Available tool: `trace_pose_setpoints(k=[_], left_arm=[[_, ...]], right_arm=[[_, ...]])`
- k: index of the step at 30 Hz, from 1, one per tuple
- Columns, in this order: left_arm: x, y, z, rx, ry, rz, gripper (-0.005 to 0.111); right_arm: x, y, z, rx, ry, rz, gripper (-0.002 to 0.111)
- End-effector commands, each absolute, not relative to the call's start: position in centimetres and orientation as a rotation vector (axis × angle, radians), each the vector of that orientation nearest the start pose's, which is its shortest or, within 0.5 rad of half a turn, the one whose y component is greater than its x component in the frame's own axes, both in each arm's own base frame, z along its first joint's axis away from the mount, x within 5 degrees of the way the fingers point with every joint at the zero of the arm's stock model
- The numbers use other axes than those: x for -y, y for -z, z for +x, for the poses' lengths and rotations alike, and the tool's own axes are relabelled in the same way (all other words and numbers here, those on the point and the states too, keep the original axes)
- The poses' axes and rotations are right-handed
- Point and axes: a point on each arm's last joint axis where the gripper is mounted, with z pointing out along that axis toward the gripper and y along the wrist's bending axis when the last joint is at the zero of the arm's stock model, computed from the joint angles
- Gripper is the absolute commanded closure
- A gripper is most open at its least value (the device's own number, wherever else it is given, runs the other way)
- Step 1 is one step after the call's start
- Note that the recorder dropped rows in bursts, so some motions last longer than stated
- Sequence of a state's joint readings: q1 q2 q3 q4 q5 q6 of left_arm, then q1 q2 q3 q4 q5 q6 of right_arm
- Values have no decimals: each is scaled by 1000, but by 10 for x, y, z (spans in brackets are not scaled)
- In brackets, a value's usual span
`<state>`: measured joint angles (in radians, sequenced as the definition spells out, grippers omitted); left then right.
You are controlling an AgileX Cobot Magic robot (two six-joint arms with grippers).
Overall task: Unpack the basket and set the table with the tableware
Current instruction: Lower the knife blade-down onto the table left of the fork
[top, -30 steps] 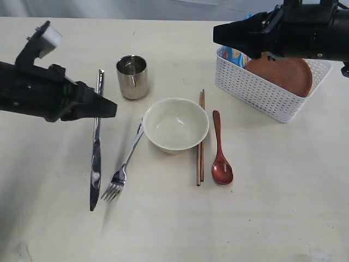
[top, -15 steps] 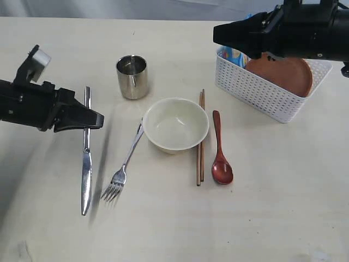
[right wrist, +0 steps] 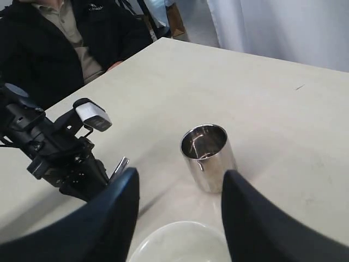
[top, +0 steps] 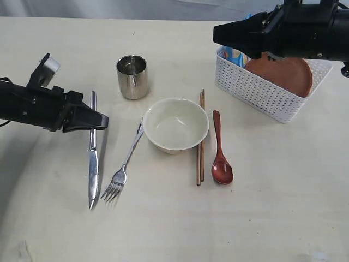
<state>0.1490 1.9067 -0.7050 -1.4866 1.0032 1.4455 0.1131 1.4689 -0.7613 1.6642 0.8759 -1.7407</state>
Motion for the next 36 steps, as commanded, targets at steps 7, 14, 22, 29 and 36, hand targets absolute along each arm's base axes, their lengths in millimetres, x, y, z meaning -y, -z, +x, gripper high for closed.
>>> trace_pose_setpoints(k=[7,14,22,29,36], left_arm=[[50,-115,287,-2404,1313,121,107],[62,-111,288,-2436,1257,139,107],[73,-116,287,-2394,1325,151,107],[82,-115,288,-2395,1311,154,107],[82,-116,289,-2380,1312,129,107]], right_arm=[[-98,-254,269,-1891,-944,-654,62],[-98,-254,269,-1891,-944,-654,62],[-98,-254,269,-1891,-944,-654,62],[-98,-254,269,-1891,-944,-654,62],[-98,-254,269,-1891,-944,-654,62]])
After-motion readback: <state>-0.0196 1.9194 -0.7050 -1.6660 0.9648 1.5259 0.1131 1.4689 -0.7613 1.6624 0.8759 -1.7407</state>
